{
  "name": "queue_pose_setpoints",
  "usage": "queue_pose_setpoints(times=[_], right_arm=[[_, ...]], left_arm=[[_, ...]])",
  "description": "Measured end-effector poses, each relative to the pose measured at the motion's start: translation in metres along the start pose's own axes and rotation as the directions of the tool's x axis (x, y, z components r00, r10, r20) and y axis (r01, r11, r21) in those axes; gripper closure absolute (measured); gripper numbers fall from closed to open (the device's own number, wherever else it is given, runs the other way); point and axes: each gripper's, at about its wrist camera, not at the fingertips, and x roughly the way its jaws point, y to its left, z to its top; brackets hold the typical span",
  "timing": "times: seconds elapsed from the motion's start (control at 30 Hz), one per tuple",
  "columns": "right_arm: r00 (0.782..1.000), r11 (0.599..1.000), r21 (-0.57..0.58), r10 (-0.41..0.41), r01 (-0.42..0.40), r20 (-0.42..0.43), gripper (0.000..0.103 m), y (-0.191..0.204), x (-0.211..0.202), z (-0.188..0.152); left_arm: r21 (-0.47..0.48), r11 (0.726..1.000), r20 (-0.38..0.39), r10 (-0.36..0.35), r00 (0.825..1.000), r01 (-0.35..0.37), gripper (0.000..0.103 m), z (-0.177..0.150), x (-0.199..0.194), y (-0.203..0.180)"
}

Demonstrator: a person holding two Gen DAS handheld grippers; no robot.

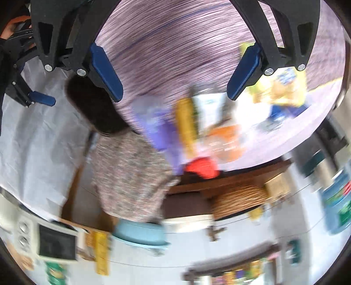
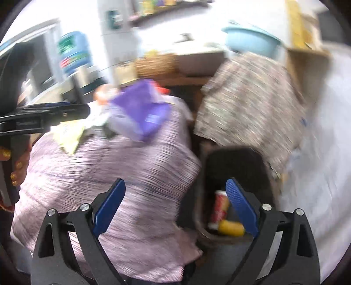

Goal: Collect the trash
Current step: 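Move both tools back over the table toward the remaining trash, then grasp the yellow chips bag with the left tool while the right tool grasps the purple bag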

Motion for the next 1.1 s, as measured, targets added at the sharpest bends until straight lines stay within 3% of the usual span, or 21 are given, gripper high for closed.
queue_pose_setpoints(times=[0.17, 0.33, 0.47, 0.73, 0.93, 1.0, 1.1], right_arm=[[0.998, 0.986, -0.158, 0.055, -0.051, 0.017, 0.011, 0.057, 0.022, 0.03], [0.997, 0.979, -0.191, 0.079, -0.076, 0.008, 0.011, 0.086, 0.042, 0.049], [0.999, 0.973, -0.226, 0.052, -0.049, 0.01, 0.011, 0.101, 0.053, 0.06], [0.999, 0.953, -0.302, -0.032, 0.035, 0.016, 0.012, 0.118, 0.084, 0.073], [0.996, 0.947, -0.314, -0.082, 0.069, -0.029, 0.035, 0.115, 0.114, 0.075], [0.995, 0.951, -0.303, -0.08, 0.061, -0.052, 0.058, 0.111, 0.122, 0.075], [0.997, 0.954, -0.296, -0.063, 0.045, -0.049, 0.064, 0.109, 0.124, 0.076]], left_arm=[[-0.092, 0.989, 0.023, 0.117, 0.993, -0.115, 0.008, -0.02, -0.026, 0.053], [-0.165, 0.971, 0.021, 0.178, 0.984, -0.172, 0.007, -0.04, -0.045, 0.091], [-0.204, 0.957, 0.01, 0.214, 0.977, -0.208, 0.007, -0.055, -0.051, 0.113], [-0.267, 0.939, -0.022, 0.219, 0.976, -0.216, 0.007, -0.078, -0.05, 0.142], [-0.285, 0.936, -0.034, 0.207, 0.978, -0.208, 0.007, -0.088, -0.048, 0.153], [-0.287, 0.935, -0.034, 0.208, 0.978, -0.208, 0.007, -0.089, -0.046, 0.156], [-0.283, 0.939, -0.039, 0.194, 0.98, -0.197, 0.007, -0.088, -0.041, 0.162]])
